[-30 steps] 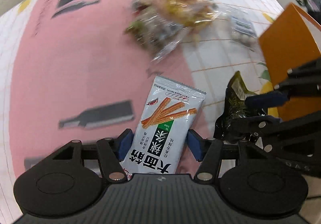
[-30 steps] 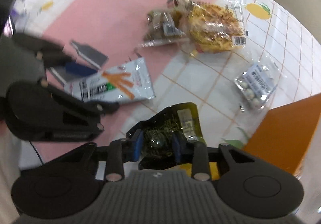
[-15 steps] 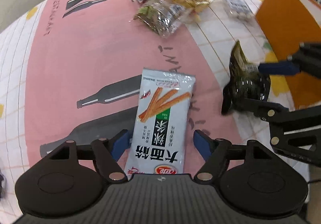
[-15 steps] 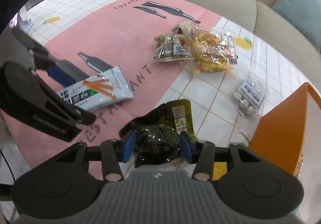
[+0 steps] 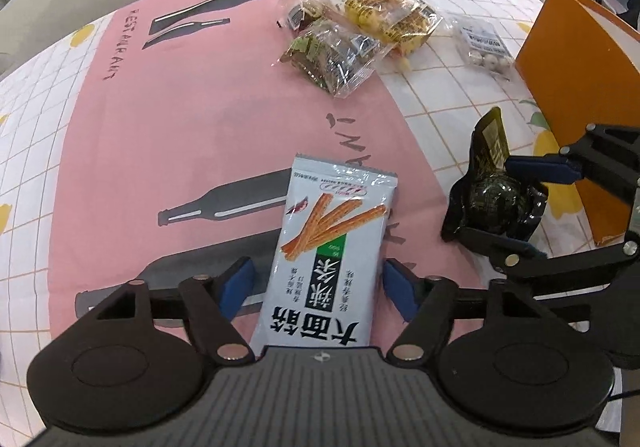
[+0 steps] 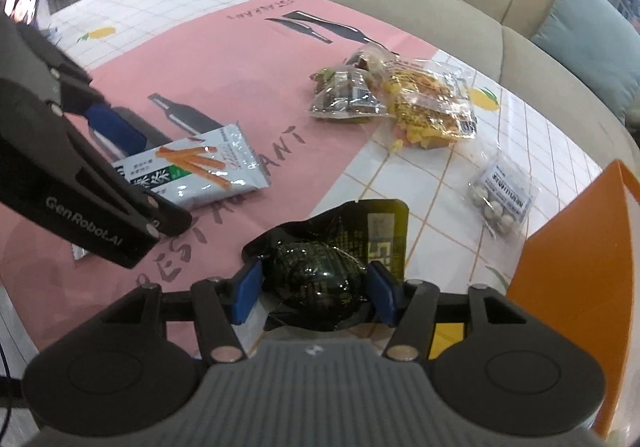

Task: Organize snacks
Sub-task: 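Carry the white bag and seaweed packet over the orange box and lower them inside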

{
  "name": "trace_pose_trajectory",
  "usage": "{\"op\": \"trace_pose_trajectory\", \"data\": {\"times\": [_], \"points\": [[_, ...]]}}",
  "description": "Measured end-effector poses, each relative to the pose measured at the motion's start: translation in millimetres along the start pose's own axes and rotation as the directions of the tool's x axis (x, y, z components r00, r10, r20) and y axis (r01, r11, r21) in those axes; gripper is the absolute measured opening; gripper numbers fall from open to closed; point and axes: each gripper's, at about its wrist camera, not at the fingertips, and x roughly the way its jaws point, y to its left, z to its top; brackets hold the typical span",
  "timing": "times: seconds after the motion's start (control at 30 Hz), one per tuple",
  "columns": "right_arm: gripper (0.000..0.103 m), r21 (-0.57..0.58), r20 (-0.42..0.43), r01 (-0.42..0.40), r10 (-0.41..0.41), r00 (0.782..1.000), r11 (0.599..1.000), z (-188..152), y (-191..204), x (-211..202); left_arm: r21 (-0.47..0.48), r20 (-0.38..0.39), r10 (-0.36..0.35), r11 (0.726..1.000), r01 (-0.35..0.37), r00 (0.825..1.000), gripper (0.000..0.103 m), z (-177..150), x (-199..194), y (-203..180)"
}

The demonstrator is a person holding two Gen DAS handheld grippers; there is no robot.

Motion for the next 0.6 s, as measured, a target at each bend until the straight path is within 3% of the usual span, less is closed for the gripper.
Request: {"op": "trace_pose_trajectory", "data": {"times": [0.07, 0.1, 0.3, 0.6], "points": [[0.057, 0.023, 0.006, 0.002, -0.003, 1.0, 1.0, -1, -1, 1, 0.002, 0.01, -0.002, 1.0, 0.002, 1.0, 0.063, 0, -2, -3], [0.057, 0.033, 0.008, 0.005, -0.005, 1.0, 0.999, -2, -1, 1, 0.0, 0.014, -0.004, 1.0, 0.004, 1.0, 0.062, 0, -3, -4], [0.053, 0.072, 0.016, 0.023, -0.025, 1.0, 0.997, -3, 2, -2, -0.047, 0.035, 0.005, 0.999, -0.003, 0.999, 0.057, -1, -5, -8], [0.049, 0.116, 0.027, 0.004, -0.007, 1.0, 0.993, 2, -3, -13, -0.172, 0.054, -0.072, 0.982, 0.08, 0.996, 0.055, -3, -12, 0]]}}
